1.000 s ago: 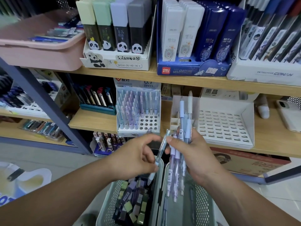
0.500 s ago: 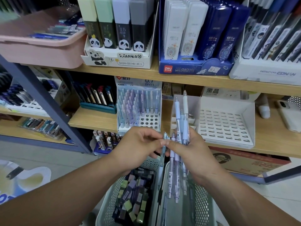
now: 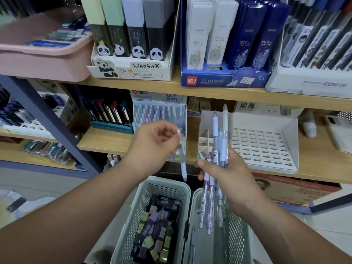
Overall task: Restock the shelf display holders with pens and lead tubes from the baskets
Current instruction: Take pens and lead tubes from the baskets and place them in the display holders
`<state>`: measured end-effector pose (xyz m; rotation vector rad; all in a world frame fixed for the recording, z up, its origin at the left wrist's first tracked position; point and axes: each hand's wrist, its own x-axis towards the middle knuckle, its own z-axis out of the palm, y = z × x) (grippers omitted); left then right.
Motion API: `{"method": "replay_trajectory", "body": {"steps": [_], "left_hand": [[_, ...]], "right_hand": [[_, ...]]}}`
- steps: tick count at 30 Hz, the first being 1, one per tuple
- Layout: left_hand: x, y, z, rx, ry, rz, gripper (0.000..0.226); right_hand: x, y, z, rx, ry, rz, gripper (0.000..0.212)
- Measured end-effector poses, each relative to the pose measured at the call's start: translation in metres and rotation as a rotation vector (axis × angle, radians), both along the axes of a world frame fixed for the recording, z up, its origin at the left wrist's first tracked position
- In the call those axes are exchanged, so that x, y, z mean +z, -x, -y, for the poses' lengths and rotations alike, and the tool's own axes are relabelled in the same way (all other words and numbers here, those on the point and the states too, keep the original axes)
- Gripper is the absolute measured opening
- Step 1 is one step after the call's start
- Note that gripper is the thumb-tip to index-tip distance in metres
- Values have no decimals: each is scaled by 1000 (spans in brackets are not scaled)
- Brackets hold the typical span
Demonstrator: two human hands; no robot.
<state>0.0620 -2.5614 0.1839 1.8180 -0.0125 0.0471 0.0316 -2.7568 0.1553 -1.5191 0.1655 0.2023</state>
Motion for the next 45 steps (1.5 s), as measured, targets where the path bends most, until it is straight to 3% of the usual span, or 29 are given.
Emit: {"method": "replay_trajectory", "body": {"steps": [6,10,19,30,36,45], "left_hand": [[13,-33,-20,308,-196,292,17],[11,-52,-20,428,-351,290,15],[-1,-64,-8,383,-532,245,10],[3,-64,-10,382,-621,207,11],[-5,-63,-8,310,-966,380,14],[-15,-64,-4,335,-1207,451,15]], "right_hand": [[-6,0,8,-8,24,-24,29],[-7,-1,12,-25,19,-26,28],[-4,-6,13,-27,0,-27,25],[-4,-7,13,-13,-2,-31,25],[-5,-7,13,2,-9,-46,25],[-4,-5,13,98,-105,-66,29]]}}
